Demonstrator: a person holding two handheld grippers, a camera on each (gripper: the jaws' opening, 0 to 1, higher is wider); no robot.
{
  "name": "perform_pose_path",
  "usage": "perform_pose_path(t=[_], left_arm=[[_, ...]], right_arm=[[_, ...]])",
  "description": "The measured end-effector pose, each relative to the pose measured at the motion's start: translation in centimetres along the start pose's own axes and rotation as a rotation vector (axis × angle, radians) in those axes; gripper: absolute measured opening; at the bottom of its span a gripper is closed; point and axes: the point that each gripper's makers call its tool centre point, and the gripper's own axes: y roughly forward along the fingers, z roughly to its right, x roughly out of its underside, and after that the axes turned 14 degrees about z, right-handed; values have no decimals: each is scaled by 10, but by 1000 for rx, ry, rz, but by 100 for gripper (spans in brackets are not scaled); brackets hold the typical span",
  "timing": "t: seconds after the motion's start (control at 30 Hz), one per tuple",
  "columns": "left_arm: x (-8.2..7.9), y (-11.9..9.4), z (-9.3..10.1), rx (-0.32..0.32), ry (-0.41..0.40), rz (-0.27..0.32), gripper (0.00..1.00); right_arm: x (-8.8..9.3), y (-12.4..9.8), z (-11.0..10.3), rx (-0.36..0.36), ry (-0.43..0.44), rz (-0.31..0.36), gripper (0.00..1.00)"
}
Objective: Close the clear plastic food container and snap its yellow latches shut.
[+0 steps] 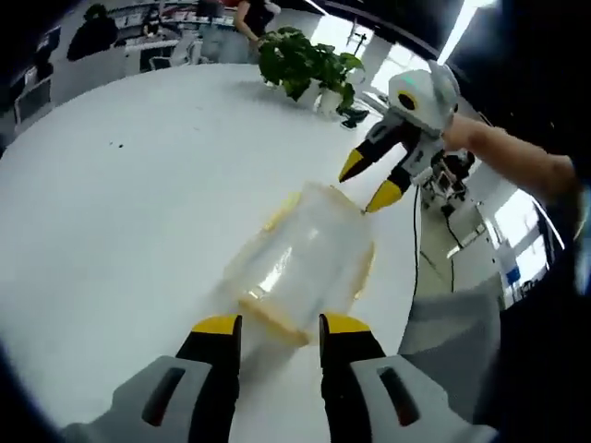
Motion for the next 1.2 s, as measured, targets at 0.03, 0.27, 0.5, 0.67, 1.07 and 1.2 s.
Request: perform_pose_path(t=[0.03, 0.27, 0.5, 0.67, 1.07, 1.2], left_arm=[[1, 1, -2, -10, -14, 6, 33], [15, 6, -5, -78, -108, 23, 33], [14, 7, -4, -132, -156, 44, 32], [12, 10, -7, -157, -181, 57, 34], [9, 15, -2, -159, -195, 77, 29], [10, 15, 0, -167, -217, 79, 27]], right_arm=[[0, 1, 0, -2, 1, 6, 33], [5, 5, 2, 28, 50, 24, 33], [6, 7, 2, 39, 103, 51, 33], [8, 10, -3, 29, 115, 56, 32], [9, 11, -6, 38, 182, 89, 28], [9, 11, -7, 44, 204, 97, 28]])
